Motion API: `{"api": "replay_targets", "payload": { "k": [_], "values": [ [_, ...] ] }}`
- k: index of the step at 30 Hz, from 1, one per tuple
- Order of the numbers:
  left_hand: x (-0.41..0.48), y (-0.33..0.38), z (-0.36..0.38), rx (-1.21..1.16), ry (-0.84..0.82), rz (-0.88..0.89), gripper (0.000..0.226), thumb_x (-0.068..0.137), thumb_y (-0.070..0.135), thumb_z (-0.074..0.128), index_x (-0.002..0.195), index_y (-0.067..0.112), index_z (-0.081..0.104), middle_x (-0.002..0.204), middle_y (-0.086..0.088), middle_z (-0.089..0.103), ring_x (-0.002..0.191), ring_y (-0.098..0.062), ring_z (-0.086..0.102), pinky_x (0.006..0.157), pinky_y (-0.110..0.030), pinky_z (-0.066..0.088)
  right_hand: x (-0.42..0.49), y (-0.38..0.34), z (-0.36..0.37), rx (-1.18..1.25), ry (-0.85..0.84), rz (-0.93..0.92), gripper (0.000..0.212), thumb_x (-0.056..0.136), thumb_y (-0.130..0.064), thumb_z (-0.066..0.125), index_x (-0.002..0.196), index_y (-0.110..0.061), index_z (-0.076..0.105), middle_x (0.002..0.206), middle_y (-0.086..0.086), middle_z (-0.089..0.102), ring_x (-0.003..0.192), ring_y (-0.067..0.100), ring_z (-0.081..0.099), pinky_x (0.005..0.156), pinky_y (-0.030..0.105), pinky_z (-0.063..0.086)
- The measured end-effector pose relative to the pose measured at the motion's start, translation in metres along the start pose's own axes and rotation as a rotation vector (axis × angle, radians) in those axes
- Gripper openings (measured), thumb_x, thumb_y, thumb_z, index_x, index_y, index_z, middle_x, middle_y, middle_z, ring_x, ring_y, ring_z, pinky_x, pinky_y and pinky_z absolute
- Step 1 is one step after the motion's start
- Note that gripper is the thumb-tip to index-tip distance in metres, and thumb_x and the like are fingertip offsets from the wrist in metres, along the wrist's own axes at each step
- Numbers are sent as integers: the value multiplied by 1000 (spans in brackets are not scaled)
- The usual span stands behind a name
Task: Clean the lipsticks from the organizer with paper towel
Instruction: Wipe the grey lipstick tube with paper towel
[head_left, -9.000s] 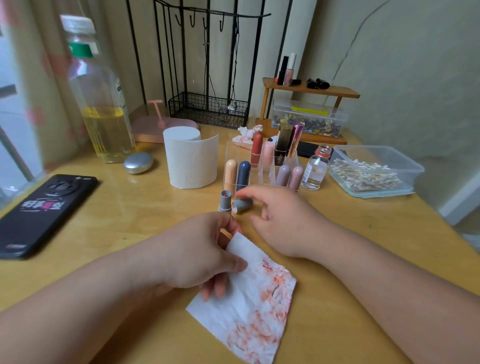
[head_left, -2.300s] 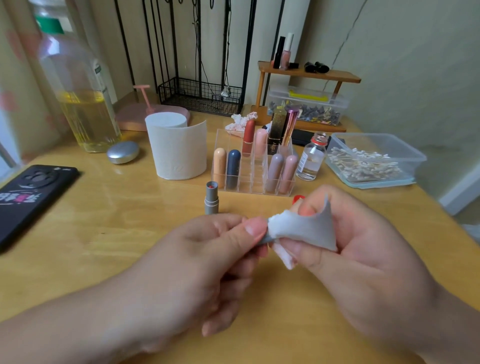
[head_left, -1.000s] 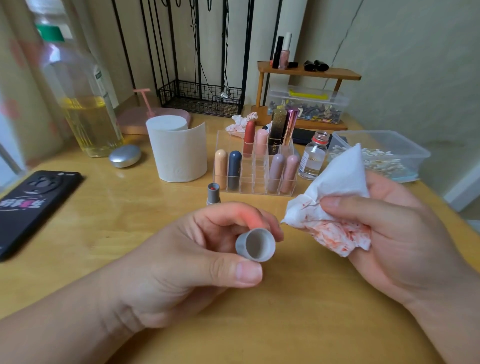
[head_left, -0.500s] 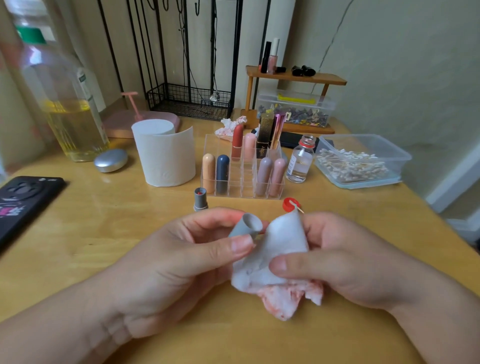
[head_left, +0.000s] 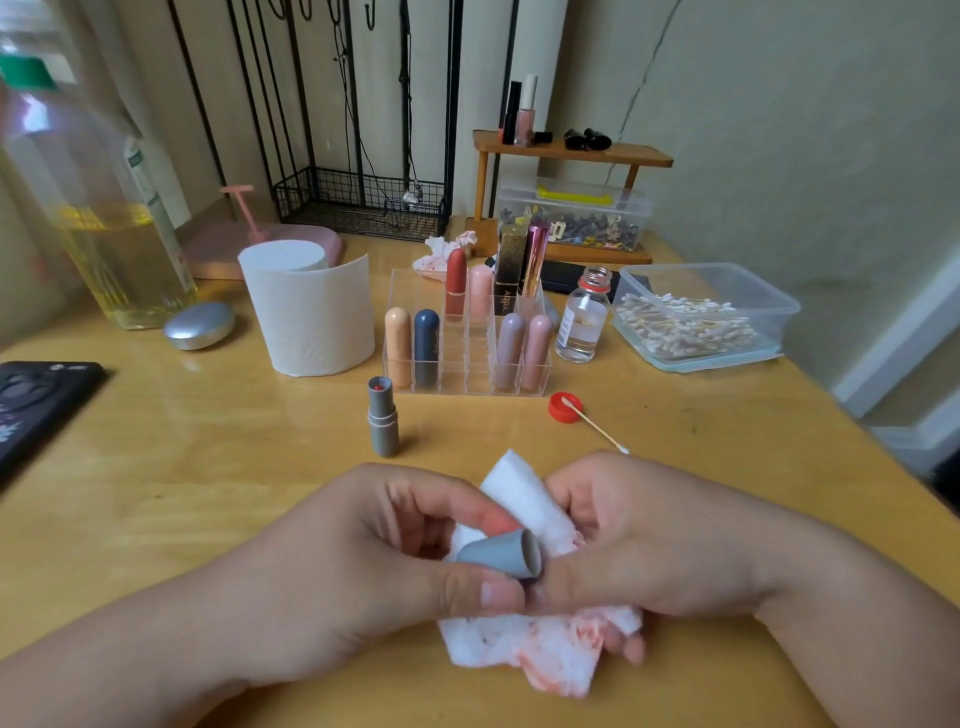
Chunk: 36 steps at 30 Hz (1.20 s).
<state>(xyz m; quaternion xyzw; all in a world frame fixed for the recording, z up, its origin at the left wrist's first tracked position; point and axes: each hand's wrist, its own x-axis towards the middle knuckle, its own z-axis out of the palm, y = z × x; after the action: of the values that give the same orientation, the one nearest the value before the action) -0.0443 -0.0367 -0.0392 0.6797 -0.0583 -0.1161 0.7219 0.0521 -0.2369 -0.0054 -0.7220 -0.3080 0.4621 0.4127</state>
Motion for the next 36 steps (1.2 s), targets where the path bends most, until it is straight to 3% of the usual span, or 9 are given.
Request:
{"api": "replay_targets", "payload": {
  "k": [2, 6, 8, 12, 18, 21, 23, 33, 36],
  "values": [
    [1, 0, 0, -70, 76, 9, 33, 67, 19, 87, 97, 10, 77, 99, -21, 74, 91, -32, 69, 87, -41, 55, -5, -2, -11, 41, 93, -94, 19, 81, -19, 76, 93, -7, 69, 70, 9, 69, 50, 15, 59, 44, 23, 48],
    [3, -1, 0, -168, 216, 29, 38, 63, 33, 87, 94, 13, 78, 85, -11, 73, 79, -22, 67, 73, -29, 55, -3, 10, -50, -203, 841, -170, 22, 76, -28, 85, 74, -12, 70, 58, 2, 61, 47, 9, 46, 44, 18, 37],
    [3, -1, 0, -165, 226, 3, 39, 64, 33, 84, 94, 10, 77, 85, -16, 72, 78, -26, 66, 71, -32, 54, 6, 21, -62, -355, 972, -56, 19, 75, -28, 84, 73, -17, 69, 58, -8, 59, 46, 2, 46, 49, 20, 39],
    [3, -2, 0, -129, 223, -16, 37, 63, 30, 86, 90, 8, 74, 83, -17, 71, 74, -27, 66, 68, -34, 54, 20, 36, -67, -470, 859, 164, 17, 76, -35, 83, 81, -25, 69, 76, -6, 67, 65, 8, 60, 59, 24, 45],
    [5, -4, -1, -90, 214, -17, 34, 67, 29, 84, 92, 10, 73, 90, -20, 71, 81, -26, 67, 73, -33, 55, 24, 36, -71, -559, 865, 104, 12, 88, -26, 72, 76, -23, 69, 67, -7, 61, 60, 9, 53, 55, 24, 39],
    [6, -5, -2, -102, 240, -33, 36, 74, 34, 80, 100, 10, 74, 102, -26, 70, 91, -34, 66, 89, -49, 49, 24, 36, -74, -457, 890, 40, 14, 92, -22, 67, 78, -22, 68, 69, -3, 64, 62, 14, 54, 60, 30, 45],
    [6, -5, -1, -118, 222, -31, 29, 81, 30, 75, 103, 11, 74, 105, -22, 72, 98, -34, 68, 95, -49, 49, 24, 34, -74, -468, 924, 28, 14, 93, -22, 66, 79, -23, 69, 69, -5, 63, 62, 13, 54, 58, 28, 43],
    [6, -6, -1, -34, 233, -1, 27, 73, 21, 79, 98, 14, 74, 96, -17, 73, 86, -23, 67, 79, -32, 53, 33, 30, -74, -552, 934, 114, 34, 95, -37, 62, 73, -11, 66, 61, 2, 53, 55, 16, 46, 51, 28, 35],
    [7, -6, -1, -31, 232, -3, 26, 73, 23, 78, 97, 15, 75, 96, -17, 74, 87, -24, 67, 81, -35, 52, 33, 31, -73, -567, 915, 132, 31, 94, -38, 64, 75, -14, 68, 65, 1, 59, 57, 16, 50, 51, 28, 37]
  ]
}}
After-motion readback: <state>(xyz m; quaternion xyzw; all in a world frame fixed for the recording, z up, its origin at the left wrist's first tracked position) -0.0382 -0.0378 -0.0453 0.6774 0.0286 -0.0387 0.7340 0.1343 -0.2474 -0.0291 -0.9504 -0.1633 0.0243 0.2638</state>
